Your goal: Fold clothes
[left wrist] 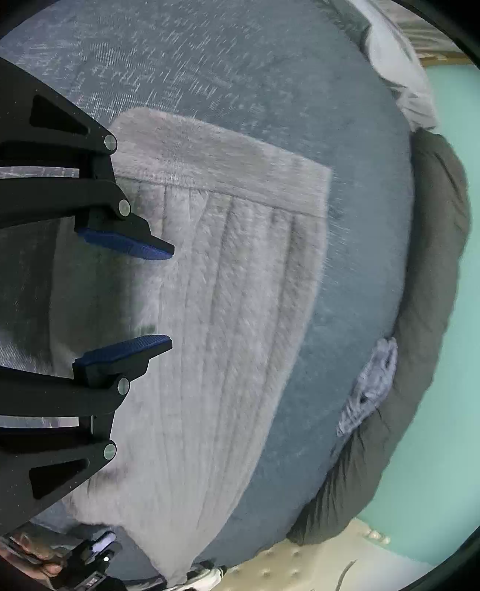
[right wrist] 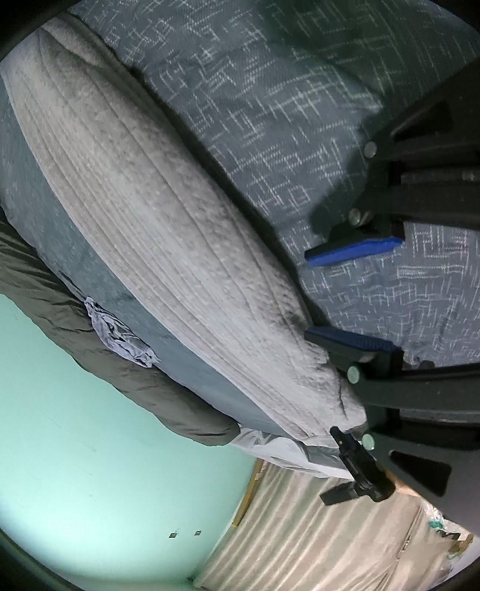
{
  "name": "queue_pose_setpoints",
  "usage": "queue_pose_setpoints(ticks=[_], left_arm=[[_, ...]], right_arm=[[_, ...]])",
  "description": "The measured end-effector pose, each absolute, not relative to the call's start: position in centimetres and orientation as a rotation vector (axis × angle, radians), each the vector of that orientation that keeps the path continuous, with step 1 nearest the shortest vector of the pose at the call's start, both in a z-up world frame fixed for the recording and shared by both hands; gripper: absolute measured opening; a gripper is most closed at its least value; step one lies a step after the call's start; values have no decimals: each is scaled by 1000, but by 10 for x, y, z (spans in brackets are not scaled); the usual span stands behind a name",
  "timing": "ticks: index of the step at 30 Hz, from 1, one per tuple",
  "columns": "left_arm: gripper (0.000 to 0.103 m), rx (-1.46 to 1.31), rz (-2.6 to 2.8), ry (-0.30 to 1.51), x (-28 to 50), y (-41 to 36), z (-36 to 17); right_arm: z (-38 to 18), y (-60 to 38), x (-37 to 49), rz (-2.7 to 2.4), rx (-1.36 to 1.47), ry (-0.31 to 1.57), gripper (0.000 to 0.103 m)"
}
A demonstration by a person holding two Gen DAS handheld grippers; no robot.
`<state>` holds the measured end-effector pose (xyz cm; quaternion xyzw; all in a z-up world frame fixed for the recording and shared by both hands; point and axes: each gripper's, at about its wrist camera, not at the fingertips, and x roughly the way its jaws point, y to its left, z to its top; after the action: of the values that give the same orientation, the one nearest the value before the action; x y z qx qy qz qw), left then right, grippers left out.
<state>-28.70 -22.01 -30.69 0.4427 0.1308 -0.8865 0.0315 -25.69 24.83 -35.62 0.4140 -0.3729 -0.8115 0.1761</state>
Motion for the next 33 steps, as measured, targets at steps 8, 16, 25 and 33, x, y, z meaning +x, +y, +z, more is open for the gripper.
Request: queue_pose_setpoints(ticks=[8, 16, 25, 33], left_arm=[[59, 1345, -2802, 505, -270, -187, -308], [59, 1528, -2774, 231, -286, -173, -342], [59, 1517, -2881, 277, -297, -148, -308], [58, 1709, -2801, 182, -291, -134, -329]], right_arm=[[-357, 252, -254, -2307, 1168, -1067, 35], [-359, 251, -254, -2303, 1173, -1068, 35], [-357, 250, -253, -2299, 1172, -1073, 35], [-356, 249, -251, -2291, 1169, -1076, 35]])
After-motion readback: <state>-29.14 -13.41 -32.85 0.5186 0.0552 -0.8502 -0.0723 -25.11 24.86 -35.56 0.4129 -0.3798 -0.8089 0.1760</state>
